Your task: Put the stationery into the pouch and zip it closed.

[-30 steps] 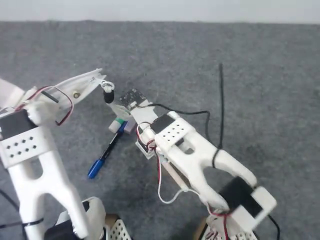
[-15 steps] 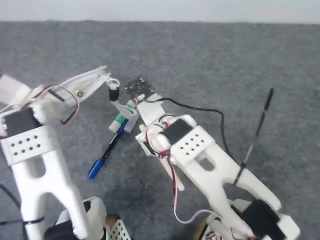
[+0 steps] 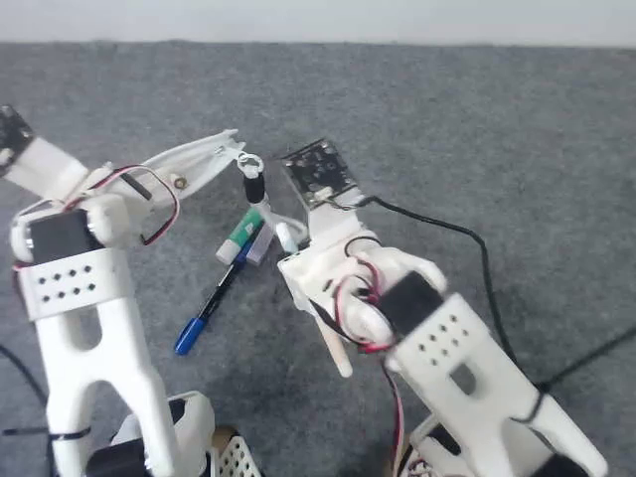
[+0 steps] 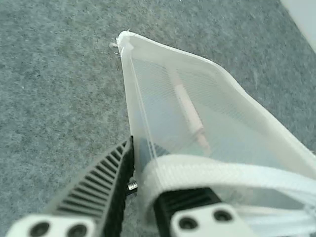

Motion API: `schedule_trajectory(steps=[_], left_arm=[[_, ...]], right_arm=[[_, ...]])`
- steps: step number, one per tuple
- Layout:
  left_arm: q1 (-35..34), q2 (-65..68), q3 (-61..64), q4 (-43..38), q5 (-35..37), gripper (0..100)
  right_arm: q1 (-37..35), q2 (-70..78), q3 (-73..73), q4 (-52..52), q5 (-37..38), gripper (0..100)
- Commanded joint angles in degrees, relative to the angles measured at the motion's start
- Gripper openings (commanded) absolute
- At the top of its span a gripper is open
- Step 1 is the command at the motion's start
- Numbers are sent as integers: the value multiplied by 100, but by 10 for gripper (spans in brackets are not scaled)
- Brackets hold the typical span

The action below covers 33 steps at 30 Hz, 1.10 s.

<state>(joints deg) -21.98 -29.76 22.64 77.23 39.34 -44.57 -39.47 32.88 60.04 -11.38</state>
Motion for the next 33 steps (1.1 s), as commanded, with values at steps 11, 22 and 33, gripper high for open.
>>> schedule_trajectory(steps=[11, 22, 33], left_arm=[[211, -70, -312, -237, 35, 11], [290, -79, -321, -211, 18, 11], [299, -79, -338, -211, 18, 10]], right_arm=[[-673, -1798, -62, -435, -378, 6], [-699, -1912, -62, -2325, -334, 6], [-725, -1877, -62, -3547, 853, 6]])
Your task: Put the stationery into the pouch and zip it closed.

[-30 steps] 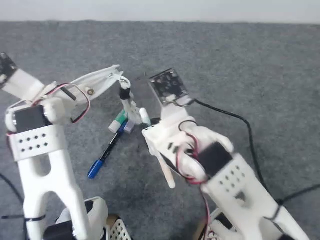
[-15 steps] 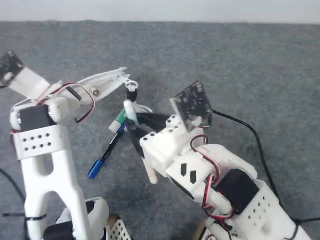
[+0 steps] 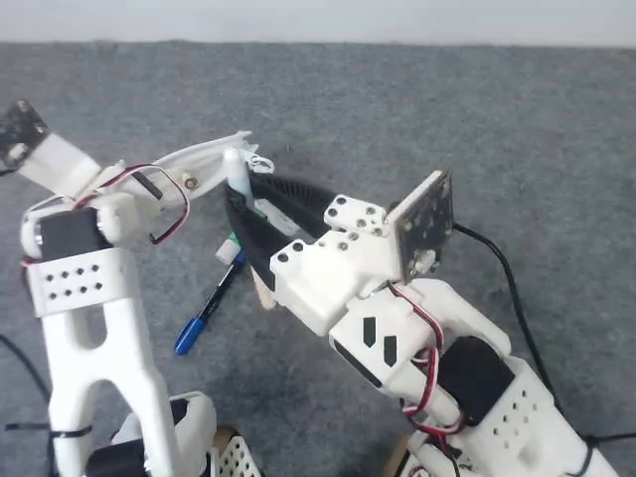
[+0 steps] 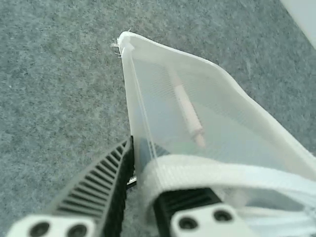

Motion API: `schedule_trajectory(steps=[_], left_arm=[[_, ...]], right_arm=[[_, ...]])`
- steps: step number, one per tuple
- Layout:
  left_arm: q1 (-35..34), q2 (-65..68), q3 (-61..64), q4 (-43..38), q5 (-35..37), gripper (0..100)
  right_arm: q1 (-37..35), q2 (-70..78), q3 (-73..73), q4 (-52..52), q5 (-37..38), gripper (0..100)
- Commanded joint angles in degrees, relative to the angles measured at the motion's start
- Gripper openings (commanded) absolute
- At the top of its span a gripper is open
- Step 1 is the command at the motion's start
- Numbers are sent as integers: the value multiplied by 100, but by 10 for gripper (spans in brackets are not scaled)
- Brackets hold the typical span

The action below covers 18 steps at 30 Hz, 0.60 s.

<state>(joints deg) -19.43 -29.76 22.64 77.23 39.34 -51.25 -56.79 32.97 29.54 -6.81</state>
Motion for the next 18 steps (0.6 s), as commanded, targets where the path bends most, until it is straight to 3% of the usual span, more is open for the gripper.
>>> schedule_trajectory(steps=[1, 10, 18], left_arm=[[44, -79, -338, -211, 18, 10], [35, -79, -330, -211, 18, 10], [35, -79, -330, -211, 18, 10]], right_arm=[[-57, -84, -70, -769, 413, 6], [-22, 1103, -70, -3099, 440, 6], [400, 2009, -70, -4426, 413, 6]])
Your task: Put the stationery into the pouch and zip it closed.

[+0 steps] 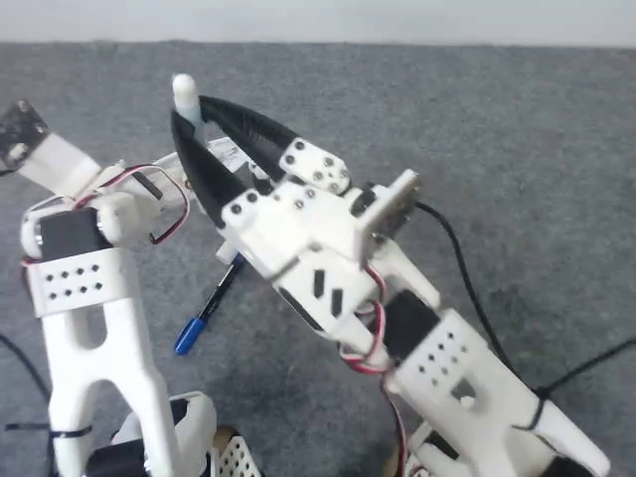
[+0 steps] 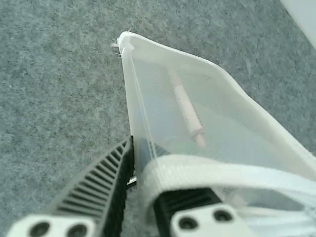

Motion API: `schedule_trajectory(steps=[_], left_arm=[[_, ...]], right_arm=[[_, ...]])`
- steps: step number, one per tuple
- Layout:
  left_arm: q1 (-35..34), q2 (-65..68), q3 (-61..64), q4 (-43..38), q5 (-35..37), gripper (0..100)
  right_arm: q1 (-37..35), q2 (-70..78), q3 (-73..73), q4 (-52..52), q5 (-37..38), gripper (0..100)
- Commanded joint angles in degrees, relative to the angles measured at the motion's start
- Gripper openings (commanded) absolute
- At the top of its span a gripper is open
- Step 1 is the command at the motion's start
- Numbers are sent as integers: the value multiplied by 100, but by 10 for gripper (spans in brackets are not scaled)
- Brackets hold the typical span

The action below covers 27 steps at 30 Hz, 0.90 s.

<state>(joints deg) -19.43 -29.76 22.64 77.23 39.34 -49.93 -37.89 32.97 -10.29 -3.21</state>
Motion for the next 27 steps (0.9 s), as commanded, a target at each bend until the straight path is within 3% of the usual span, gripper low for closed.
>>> schedule_trajectory(steps=[1, 16, 22, 27], left_arm=[[35, -79, -330, -211, 18, 10], [26, -79, -330, -220, 18, 10], [18, -79, -330, -229, 18, 10], [9, -79, -330, -229, 18, 10]], right_arm=[[321, 233, -70, -567, 53, 6], [593, 2097, -53, -2369, 62, 6], [558, 2343, 668, -3424, 79, 6], [549, 2352, 993, -3477, 79, 6]])
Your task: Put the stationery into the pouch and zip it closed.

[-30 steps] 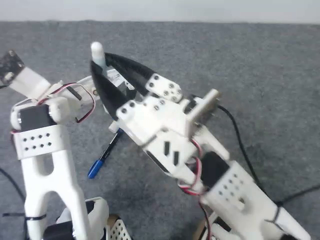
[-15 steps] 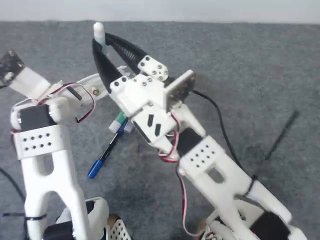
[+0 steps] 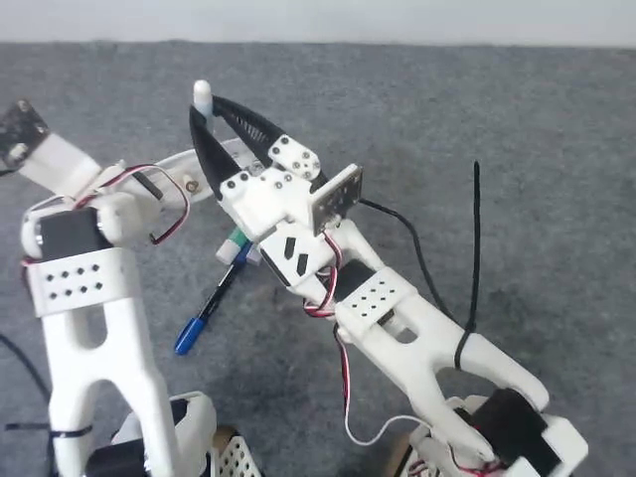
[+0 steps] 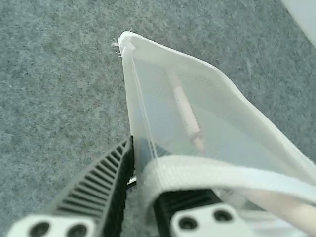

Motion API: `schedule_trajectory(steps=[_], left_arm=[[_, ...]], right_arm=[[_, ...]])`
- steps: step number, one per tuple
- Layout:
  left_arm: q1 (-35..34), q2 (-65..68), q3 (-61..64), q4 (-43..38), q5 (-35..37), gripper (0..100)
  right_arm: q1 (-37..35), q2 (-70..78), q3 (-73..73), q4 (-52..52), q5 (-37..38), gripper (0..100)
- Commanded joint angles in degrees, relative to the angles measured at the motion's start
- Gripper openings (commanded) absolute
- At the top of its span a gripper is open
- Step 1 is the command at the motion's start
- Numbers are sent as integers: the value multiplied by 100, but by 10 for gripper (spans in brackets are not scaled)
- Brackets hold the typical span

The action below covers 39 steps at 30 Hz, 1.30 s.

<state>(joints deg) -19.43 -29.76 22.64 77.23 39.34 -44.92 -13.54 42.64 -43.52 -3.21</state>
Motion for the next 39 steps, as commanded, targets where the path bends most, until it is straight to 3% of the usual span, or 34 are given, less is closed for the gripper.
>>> schedule_trajectory(steps=[1, 8, 17, 34, 39], left_arm=[[9, -79, -330, -237, 18, 10], [9, -79, -338, -246, 18, 10], [9, -79, -338, -246, 18, 10], [9, -79, -330, -246, 18, 10], [9, -70, -321, -246, 18, 10]], right_arm=[[40, -92, 114, -180, 79, 6], [-154, -532, 703, -127, 114, 6], [-752, -1525, 1916, 145, 1266, 6], [-629, -1569, 2163, 549, 1310, 10], [-629, -1631, 2163, 927, 1433, 184]])
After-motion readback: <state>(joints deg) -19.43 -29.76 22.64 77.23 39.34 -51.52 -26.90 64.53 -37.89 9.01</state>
